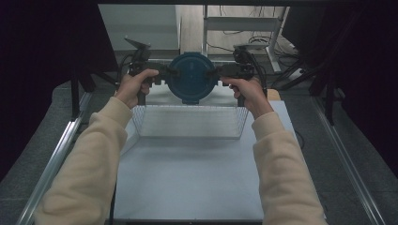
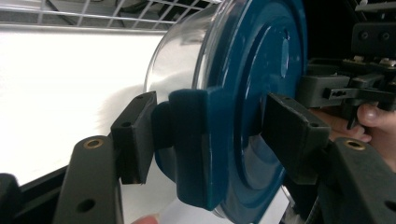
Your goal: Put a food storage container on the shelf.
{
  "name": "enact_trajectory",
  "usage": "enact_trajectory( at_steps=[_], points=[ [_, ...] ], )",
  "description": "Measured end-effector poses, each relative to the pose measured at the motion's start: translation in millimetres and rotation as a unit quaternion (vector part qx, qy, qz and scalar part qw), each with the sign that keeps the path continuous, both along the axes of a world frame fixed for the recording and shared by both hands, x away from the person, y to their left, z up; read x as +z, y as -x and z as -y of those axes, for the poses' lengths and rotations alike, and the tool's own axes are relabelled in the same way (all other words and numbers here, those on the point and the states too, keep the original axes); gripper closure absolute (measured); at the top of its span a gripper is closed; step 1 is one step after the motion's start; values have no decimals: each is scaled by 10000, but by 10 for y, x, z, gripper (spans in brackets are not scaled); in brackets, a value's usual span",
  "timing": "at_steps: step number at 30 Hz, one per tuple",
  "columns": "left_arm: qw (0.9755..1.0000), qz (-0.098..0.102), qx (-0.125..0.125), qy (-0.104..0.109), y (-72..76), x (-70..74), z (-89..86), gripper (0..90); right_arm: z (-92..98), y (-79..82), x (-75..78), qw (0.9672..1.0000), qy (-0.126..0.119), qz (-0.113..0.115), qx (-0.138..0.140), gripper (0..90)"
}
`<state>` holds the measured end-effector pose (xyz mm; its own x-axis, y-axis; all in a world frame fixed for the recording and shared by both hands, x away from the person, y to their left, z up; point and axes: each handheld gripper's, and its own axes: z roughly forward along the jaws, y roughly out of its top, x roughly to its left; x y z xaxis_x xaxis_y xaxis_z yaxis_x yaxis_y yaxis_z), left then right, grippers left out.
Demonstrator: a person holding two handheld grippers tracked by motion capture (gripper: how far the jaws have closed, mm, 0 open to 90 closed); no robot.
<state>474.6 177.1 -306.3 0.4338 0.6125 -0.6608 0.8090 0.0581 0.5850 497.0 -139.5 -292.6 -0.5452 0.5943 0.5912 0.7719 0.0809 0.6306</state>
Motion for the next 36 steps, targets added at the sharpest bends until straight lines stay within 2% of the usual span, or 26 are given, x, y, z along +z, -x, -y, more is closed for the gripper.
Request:
enact_trajectory(
  at_steps=[5,9,15,18,24,26,28,29,31,33,36],
  points=[
    [9997,-157,143,99,-75,-45,11,349,2,-98,-63,9994,-174,-241,-168,390],
    [9991,-331,193,199,-152,-92,5,339,-6,-161,-110,9984,-218,-455,-249,371],
    [9981,-469,269,308,-222,-159,6,328,13,-246,-198,9954,-408,-786,-369,360],
    [9974,-561,268,363,-242,-198,5,316,16,-271,-227,9945,-441,-863,-392,356],
    [9978,-453,289,399,-227,-218,10,305,19,-273,-244,9945,-472,-840,-407,349],
    [9984,-332,330,307,-207,-212,31,292,-3,-250,-237,9953,-409,-762,-435,321],
    [9984,-26,559,55,-150,-162,59,274,-45,-200,-198,9964,-181,-591,-579,242],
    [9980,132,610,-35,-116,-131,58,262,-52,-168,-171,9969,-99,-418,-658,226],
    [9971,332,682,-31,-36,-75,34,223,-53,-85,-87,9965,28,-207,-812,187],
    [9951,619,765,-65,97,-19,7,221,-34,12,-5,9960,151,104,-879,161],
    [9913,1020,759,-333,333,32,-16,211,-4,199,111,9944,323,568,-834,159]
  ],
)
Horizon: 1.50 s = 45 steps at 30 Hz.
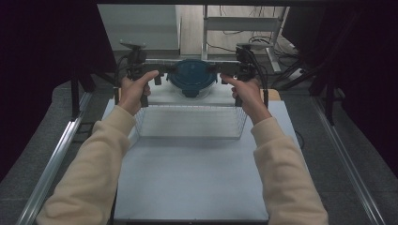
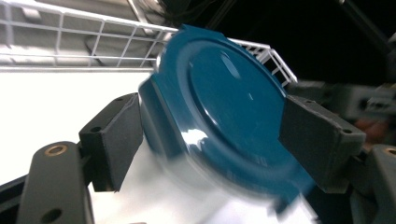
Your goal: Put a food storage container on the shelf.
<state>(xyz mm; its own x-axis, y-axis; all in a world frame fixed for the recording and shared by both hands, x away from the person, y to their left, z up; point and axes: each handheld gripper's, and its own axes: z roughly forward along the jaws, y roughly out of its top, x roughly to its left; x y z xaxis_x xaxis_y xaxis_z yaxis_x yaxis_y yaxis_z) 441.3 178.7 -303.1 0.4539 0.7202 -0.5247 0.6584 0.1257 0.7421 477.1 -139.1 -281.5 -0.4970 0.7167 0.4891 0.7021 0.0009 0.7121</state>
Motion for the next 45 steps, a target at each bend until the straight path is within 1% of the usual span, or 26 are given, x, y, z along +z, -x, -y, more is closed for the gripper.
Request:
enact_trajectory(
  at_steps=[1,3,5,7,9,10,12,15,17,20,23,25,28,31,33,35,38,40,42,45],
  points=[
    [9999,108,-18,-89,86,8,-9,212,14,74,25,9998,61,169,51,159],
    [9992,303,-108,-230,260,8,-34,212,56,219,50,9990,158,389,171,161],
    [9980,464,-163,-398,438,-3,-62,215,110,366,34,9976,244,571,312,170],
    [9969,579,-160,-508,633,-30,-92,223,165,525,-9,9953,428,776,382,179],
    [9959,660,-228,-579,835,-85,-121,229,233,701,-92,9934,505,943,423,194],
    [9952,708,-254,-625,934,-126,-137,234,269,788,-148,9925,516,1005,473,197],
    [9945,741,-318,-671,1116,-232,-163,238,335,953,-268,9907,585,1110,532,203],
    [9932,777,-405,-772,1332,-404,-188,241,414,1179,-432,9866,772,1299,620,209],
    [9918,800,-422,-900,1450,-514,-188,242,463,1316,-520,9849,815,1384,650,215],
    [9907,815,-466,-990,1609,-679,-185,248,533,1501,-636,9843,797,1407,712,220],
    [9891,803,-451,-1145,1746,-847,-168,249,602,1665,-772,9833,887,1430,686,225],
    [9889,740,-482,-1195,1821,-966,-157,249,640,1755,-893,9839,1023,1324,634,226],
    [9881,630,-512,-1306,1900,-1127,-140,249,701,1877,-1083,9836,1176,1197,657,226],
    [9874,500,-565,-1393,1958,-1276,-128,249,750,1984,-1269,9847,1220,1047,677,226],
    [9871,385,-607,-1432,1987,-1377,-125,250,766,2045,-1387,9848,1274,955,693,226],
    [9868,288,-610,-1470,2005,-1467,-118,253,769,2092,-1486,9842,1361,857,743,226],
    [9846,166,-657,-1611,2028,-1580,-81,254,771,2132,-1606,9843,1402,727,795,226],
    [9838,94,-707,-1647,2030,-1630,-69,254,760,2136,-1667,9843,1423,638,824,225],
    [9835,74,-689,-1671,2026,-1655,-70,254,747,2129,-1701,9839,1456,614,837,226],
    [9832,46,-687,-1689,2013,-1675,-76,254,740,2125,-1708,9831,1492,639,853,225]
  ],
)
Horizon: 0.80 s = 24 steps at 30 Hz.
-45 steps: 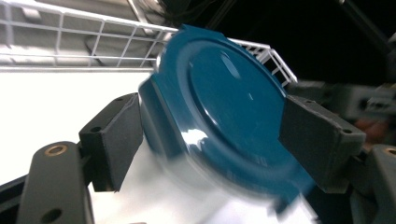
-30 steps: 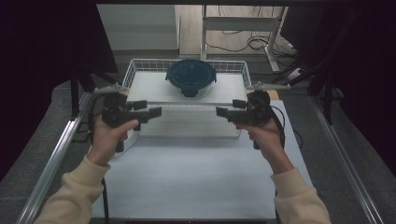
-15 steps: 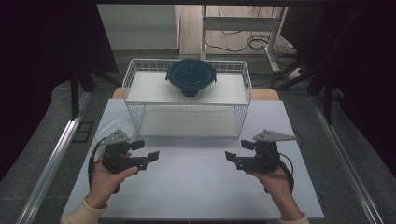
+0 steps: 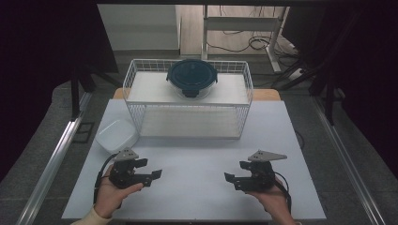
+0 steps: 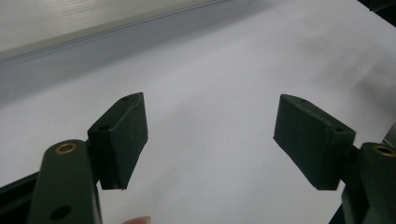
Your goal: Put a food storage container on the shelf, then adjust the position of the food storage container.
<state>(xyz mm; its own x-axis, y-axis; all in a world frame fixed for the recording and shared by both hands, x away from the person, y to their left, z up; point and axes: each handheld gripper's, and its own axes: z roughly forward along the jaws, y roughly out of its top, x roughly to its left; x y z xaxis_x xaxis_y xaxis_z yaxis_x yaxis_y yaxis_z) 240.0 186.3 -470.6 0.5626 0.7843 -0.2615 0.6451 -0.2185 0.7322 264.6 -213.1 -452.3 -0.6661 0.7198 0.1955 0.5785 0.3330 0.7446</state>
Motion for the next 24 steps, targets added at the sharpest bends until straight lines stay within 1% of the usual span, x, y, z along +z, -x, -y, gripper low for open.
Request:
enact_trajectory(
  at_steps=[5,10,15,18,24],
  points=[
    [10000,-68,-15,-38,-18,-39,10,255,33,-18,-19,10000,-27,-36,4,225],
    [10000,-41,6,-74,-4,-31,12,255,62,-25,-23,10000,-45,-45,-40,225],
    [10000,56,3,-53,5,47,-10,268,73,-23,2,10000,-70,-12,-50,225],
    [9999,99,-9,-71,-7,96,-37,274,89,-27,-2,9999,-70,-39,-89,225],
    [9998,192,61,-25,-57,248,-184,284,97,-37,-16,9999,-67,-70,-84,225]
  ],
)
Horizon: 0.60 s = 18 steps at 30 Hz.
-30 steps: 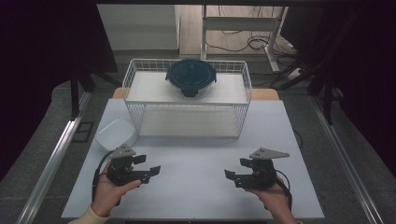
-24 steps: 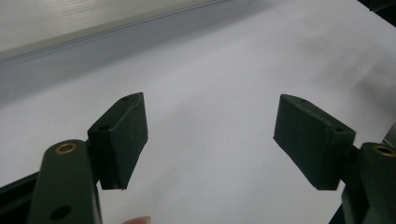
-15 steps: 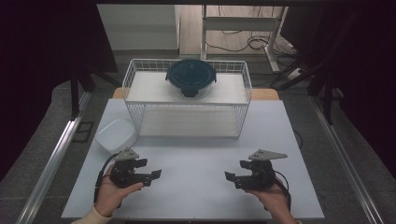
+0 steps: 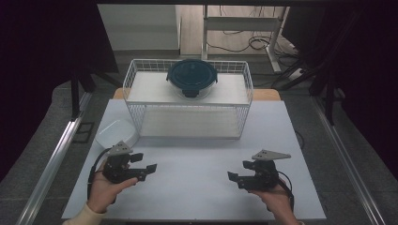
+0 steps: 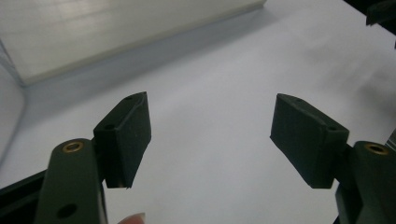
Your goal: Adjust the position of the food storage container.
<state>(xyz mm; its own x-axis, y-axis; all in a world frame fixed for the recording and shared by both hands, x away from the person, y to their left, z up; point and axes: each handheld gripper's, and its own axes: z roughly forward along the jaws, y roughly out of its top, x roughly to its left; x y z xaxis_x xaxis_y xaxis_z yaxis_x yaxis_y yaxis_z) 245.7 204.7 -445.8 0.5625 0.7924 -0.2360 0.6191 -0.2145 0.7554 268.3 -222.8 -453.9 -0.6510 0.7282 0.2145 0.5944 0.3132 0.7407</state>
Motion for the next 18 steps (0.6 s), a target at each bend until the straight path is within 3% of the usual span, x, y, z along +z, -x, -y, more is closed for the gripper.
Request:
enact_trajectory(
  at_steps=[9,14,18],
  points=[
    [9994,75,332,-74,-139,237,-394,306,-4,-4,-9,10000,29,-40,38,225],
    [9976,34,696,-21,-304,317,-690,334,6,-17,-33,9999,62,-101,36,225],
    [9965,-26,840,-37,-449,329,-852,357,8,-23,-40,9999,82,-107,35,225]
  ],
)
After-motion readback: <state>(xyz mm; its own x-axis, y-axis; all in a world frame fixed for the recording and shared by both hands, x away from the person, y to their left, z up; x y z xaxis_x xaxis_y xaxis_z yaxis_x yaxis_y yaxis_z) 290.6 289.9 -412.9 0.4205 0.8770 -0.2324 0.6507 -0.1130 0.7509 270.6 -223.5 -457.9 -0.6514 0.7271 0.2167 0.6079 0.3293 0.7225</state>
